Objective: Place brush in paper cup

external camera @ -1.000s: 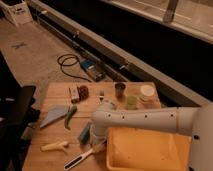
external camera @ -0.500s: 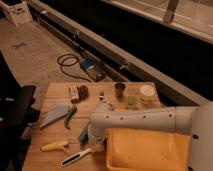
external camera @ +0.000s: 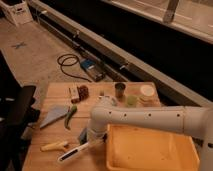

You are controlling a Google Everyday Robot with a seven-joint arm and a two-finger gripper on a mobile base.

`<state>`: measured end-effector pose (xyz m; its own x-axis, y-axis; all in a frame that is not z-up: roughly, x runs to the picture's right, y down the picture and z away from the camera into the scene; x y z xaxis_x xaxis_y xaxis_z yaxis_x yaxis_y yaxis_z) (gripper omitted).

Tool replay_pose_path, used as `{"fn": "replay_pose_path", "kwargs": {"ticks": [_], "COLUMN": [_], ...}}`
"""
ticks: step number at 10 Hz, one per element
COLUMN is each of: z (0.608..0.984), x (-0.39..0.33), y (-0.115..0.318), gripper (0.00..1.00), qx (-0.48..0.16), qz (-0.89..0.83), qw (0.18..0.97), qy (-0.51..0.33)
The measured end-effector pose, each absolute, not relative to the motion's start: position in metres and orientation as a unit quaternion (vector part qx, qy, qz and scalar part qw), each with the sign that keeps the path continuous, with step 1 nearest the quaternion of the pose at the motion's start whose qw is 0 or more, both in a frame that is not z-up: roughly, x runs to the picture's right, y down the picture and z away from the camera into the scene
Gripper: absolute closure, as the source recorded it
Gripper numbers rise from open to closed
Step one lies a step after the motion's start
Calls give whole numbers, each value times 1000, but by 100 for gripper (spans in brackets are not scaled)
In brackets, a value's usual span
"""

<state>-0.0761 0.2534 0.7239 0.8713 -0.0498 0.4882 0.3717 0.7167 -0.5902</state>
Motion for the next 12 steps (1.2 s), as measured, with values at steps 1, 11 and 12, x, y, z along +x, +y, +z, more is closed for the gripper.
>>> {"fn": "replay_pose_path", "kwargs": {"ticks": [1,11,12], "z": [713,702,704], "x": [-80,-36,-9], "y": [239,69,58], "gripper": [100,100,100], "qx": [-345,-200,-194], "qz": [-125,-47,-25], "qw": [900,934,940], "qy": [-237,-291,-280]}}
